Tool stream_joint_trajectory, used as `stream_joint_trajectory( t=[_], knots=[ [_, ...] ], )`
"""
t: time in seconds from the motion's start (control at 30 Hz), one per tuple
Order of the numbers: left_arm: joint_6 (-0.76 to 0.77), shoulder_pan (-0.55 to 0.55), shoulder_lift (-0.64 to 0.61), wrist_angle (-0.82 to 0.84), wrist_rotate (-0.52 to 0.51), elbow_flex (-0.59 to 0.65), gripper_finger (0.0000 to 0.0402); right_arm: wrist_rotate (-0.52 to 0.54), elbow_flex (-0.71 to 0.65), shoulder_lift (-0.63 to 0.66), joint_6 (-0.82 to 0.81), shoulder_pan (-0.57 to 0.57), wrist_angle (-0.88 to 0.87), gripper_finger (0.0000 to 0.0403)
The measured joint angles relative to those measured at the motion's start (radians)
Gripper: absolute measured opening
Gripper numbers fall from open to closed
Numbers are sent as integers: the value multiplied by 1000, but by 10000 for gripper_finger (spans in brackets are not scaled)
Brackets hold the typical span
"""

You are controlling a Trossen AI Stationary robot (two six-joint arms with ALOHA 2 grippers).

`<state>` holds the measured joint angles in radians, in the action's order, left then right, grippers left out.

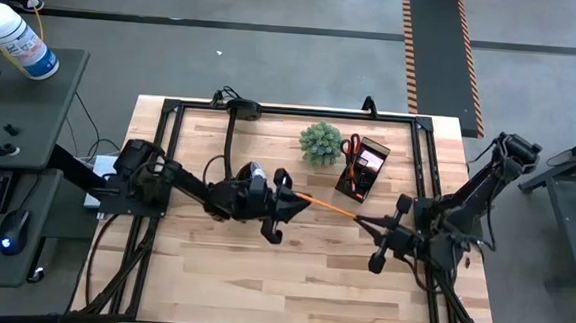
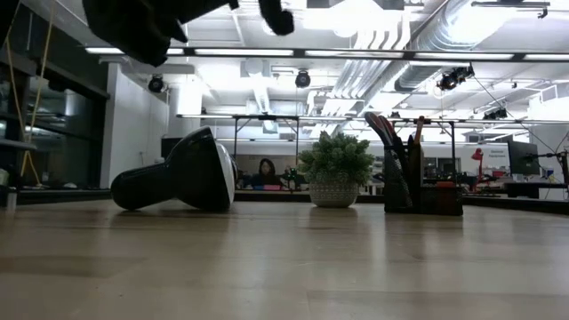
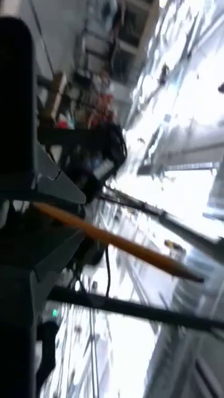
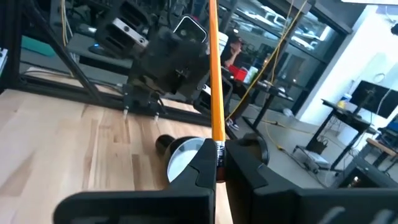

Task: Pick and place office supplies into organizer
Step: Put the orange pencil into the desk organizer

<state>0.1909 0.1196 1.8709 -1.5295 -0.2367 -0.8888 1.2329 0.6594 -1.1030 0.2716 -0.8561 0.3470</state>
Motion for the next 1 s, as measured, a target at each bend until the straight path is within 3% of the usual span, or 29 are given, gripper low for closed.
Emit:
stream_joint_trajectory(
  t=[0.13,0.33,0.67,1.0],
  knots=[
    [-9,-3,0,3,61,-37,82,-62,0,0,30,45,27,5],
    [-72,-2,0,12,70,-60,94,-121,0,0,28,99,33,5],
    [-109,-3,0,14,-50,-60,95,-160,0,0,21,124,32,5],
    [-114,-2,0,14,-102,-60,90,-159,0,-1,18,124,32,5]
  ],
)
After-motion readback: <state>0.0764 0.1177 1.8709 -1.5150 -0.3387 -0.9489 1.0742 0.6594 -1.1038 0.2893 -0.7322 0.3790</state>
